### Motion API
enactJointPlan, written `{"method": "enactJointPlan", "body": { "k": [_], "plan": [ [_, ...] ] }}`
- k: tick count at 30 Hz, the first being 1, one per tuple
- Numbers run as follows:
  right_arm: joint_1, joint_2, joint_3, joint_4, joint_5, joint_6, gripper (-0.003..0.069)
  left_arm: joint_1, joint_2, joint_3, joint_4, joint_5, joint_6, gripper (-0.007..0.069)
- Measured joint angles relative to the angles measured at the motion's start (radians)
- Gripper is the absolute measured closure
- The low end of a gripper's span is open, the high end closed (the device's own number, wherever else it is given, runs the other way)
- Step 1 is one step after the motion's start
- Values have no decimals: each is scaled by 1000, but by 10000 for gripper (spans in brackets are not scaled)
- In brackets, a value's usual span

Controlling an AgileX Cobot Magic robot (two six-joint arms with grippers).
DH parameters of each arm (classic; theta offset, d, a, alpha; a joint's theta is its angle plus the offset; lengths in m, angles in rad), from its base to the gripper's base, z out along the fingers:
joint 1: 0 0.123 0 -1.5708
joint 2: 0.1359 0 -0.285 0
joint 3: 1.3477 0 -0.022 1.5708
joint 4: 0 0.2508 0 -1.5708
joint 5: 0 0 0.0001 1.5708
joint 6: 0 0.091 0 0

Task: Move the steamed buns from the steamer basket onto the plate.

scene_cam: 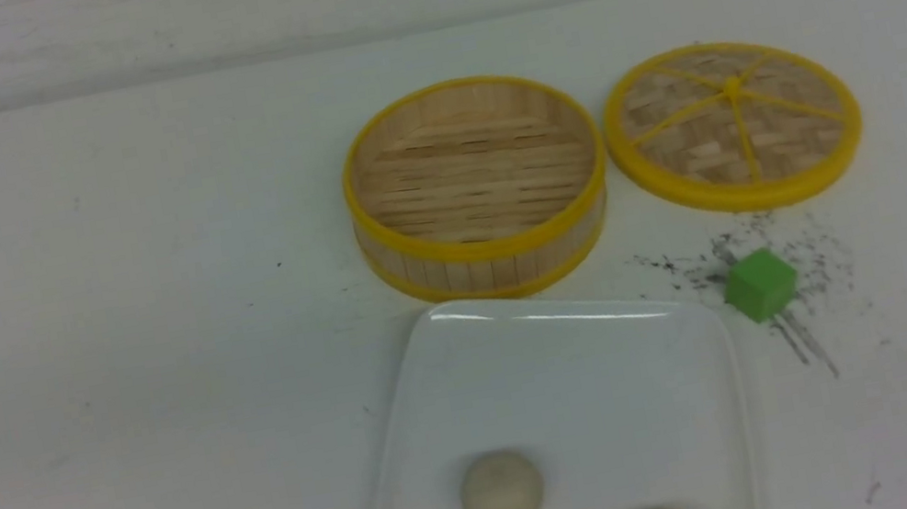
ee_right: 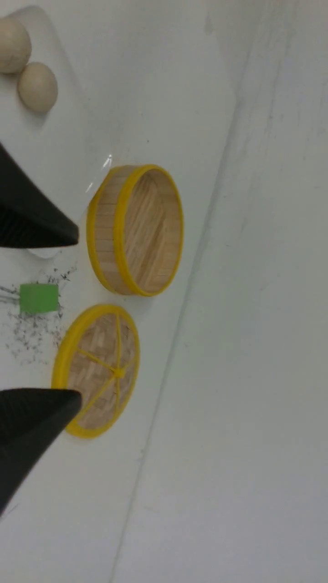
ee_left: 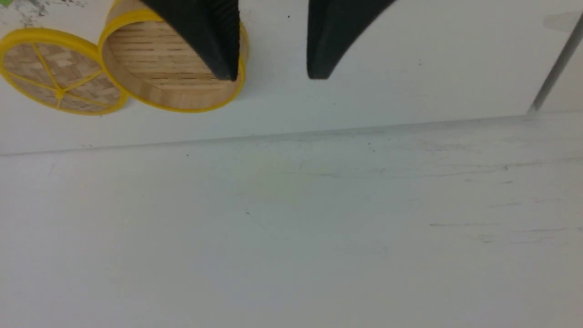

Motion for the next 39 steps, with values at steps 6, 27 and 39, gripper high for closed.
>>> {"method": "enactJointPlan", "body": {
  "k": [6,27,39],
  "plan": [
    [-8,2,214,7,-326,85,240,0,0,0,-21,-17,11,382],
    [-9,5,404,-116,-453,186,378,0,0,3,-57,-24,130,382],
    [-9,5,404,-116,-431,187,456,0,0,3,-57,-58,166,382]
  ]
}}
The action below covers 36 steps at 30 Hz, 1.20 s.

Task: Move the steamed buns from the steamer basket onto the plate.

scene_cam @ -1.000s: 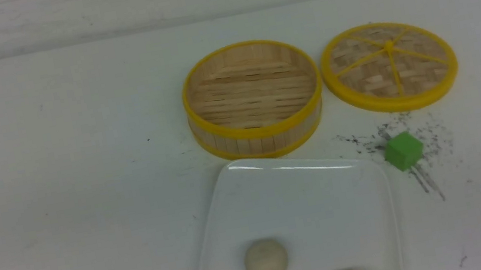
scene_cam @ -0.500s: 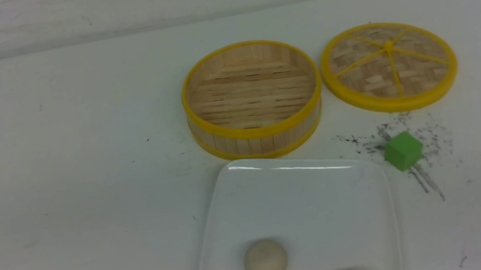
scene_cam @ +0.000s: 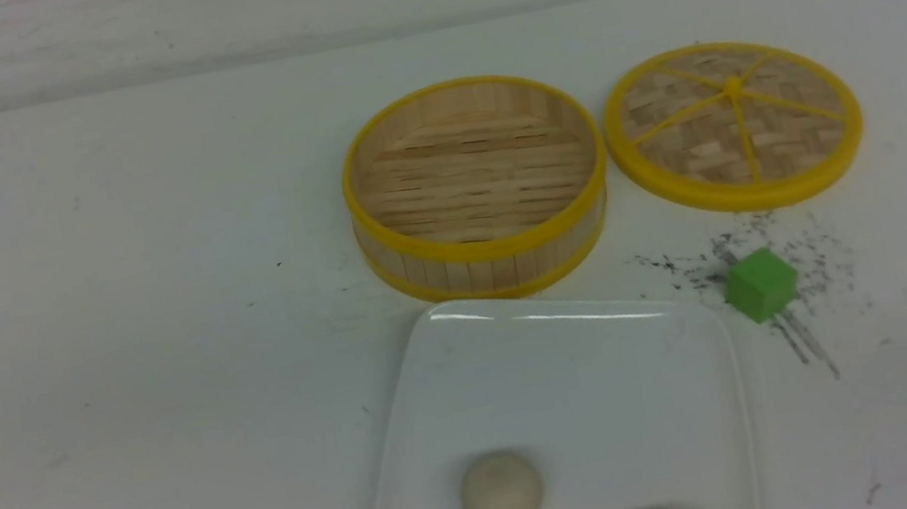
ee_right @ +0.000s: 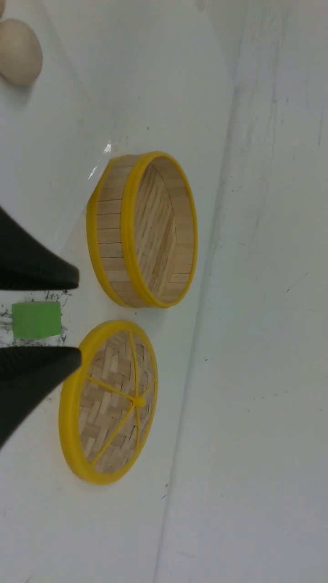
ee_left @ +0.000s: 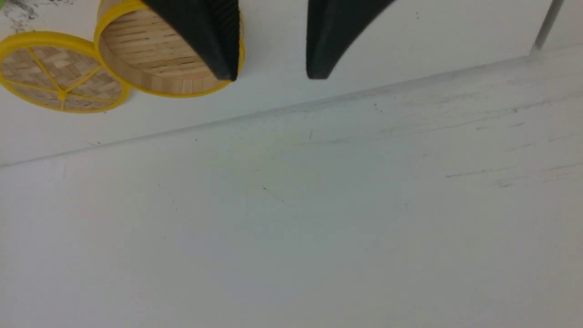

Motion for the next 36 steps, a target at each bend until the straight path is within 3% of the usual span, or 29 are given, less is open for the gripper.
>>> {"method": "enactJointPlan", "body": {
  "k": [7,16,32,36],
  "plan": [
    [0,0,14,-11,16,0,449,0,0,30,0,20,-5,382],
    [0,0,203,-10,-65,0,436,0,3,73,-46,18,-5,382],
    [-1,0,281,-47,19,0,423,0,3,73,-118,-3,-5,382],
    [-68,0,281,-59,19,0,423,0,3,73,-121,-12,-5,382]
  ]
}}
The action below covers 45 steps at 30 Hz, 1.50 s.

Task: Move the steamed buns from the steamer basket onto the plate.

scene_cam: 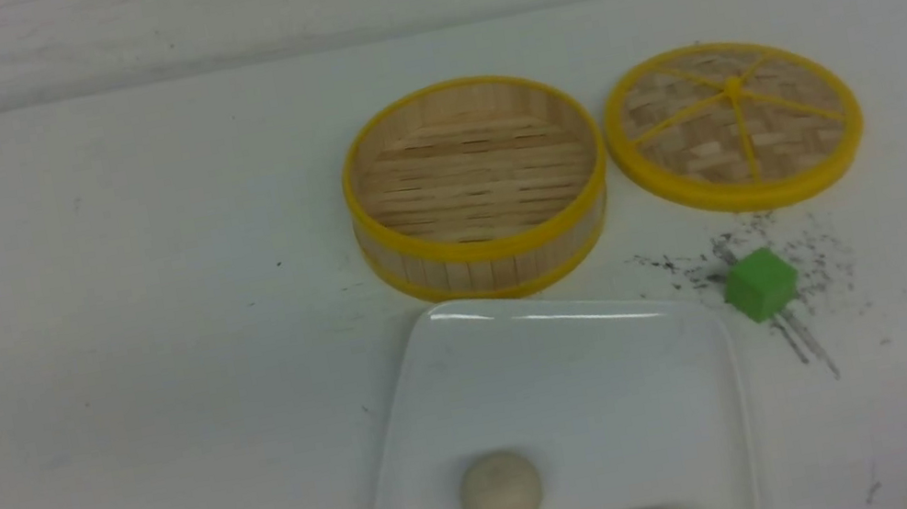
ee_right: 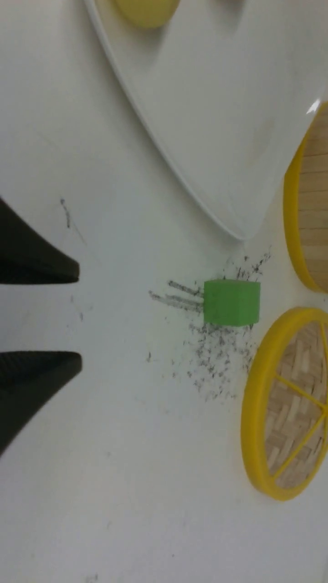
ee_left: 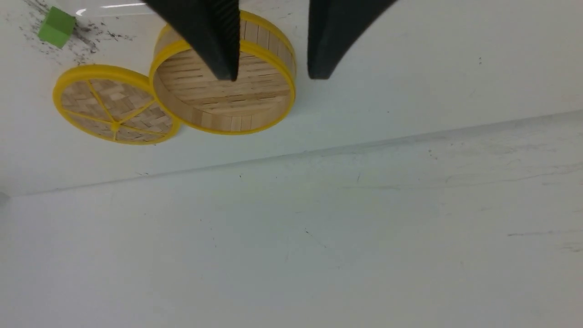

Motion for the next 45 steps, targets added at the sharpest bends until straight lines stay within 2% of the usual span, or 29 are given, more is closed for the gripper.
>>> {"method": "enactJointPlan", "body": {
  "k": [2,4,5,9,10,13,18,45],
  "plan": [
    [-37,0,0,8,0,0,423,0,0,0,0,-4,0,382],
    [-127,0,0,40,-1,0,423,0,0,0,0,-18,6,382],
    [-127,0,0,42,-1,0,423,0,0,0,0,-17,7,382],
    [-305,0,2,121,-24,0,423,0,0,0,-2,-29,22,382],
    [-312,0,2,125,-25,0,423,0,0,0,-2,-30,22,382],
    [-457,0,3,155,-29,0,423,0,0,0,-2,-63,35,382],
    [-576,0,3,183,-26,0,421,0,0,0,-2,-86,68,382],
    [-596,0,3,209,-25,0,419,0,0,0,-7,-73,79,382]
  ]
}}
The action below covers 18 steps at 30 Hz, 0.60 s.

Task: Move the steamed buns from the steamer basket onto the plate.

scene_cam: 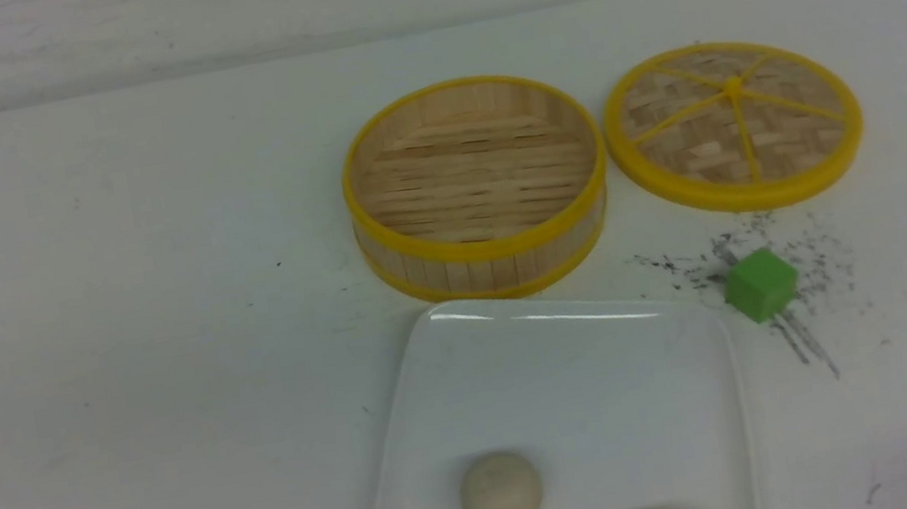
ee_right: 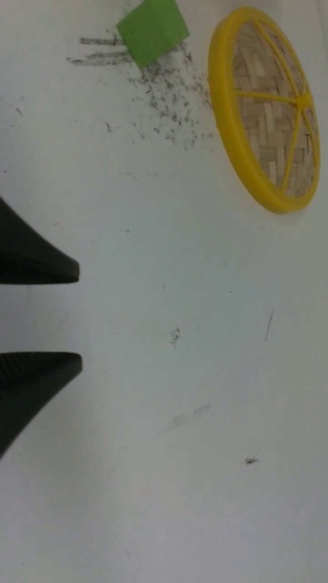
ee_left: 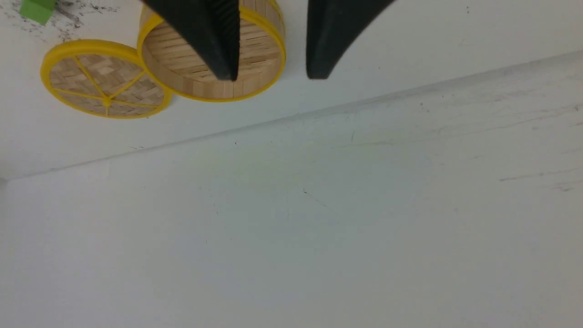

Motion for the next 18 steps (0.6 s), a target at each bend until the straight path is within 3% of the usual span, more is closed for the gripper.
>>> {"method": "enactJointPlan", "body": {
  "k": [10,18],
  "plan": [
    [0,0,0,0,0,0,419,0,0,0,-57,4,0,382],
    [0,0,0,0,0,0,419,0,0,0,-25,9,-20,382]
  ]
}}
